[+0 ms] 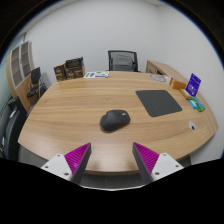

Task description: Arrange mouse

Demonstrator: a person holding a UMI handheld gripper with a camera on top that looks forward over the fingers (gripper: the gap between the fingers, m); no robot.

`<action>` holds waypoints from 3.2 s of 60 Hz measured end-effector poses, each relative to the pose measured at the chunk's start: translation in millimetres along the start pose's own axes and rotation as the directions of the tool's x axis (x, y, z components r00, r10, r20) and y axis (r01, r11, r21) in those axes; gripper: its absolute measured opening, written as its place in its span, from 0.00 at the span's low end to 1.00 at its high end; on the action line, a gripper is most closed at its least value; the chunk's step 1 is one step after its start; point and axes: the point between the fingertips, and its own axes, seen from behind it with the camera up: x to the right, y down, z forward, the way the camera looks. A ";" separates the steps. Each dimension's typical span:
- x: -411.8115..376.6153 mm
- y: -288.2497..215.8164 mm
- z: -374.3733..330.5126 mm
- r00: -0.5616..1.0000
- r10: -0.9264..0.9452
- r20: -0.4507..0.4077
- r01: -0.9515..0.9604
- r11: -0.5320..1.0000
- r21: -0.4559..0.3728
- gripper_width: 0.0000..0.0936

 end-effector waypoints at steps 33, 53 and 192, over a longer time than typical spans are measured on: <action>-8.7 -25.9 115.8 0.999 0.034 -0.016 -0.034 0.999 -0.030 0.91; -3.1 -58.4 155.2 0.997 0.072 -0.009 -0.073 0.996 -0.044 0.93; 292.5 -149.1 234.1 0.954 0.188 -0.235 -0.190 0.982 0.014 0.40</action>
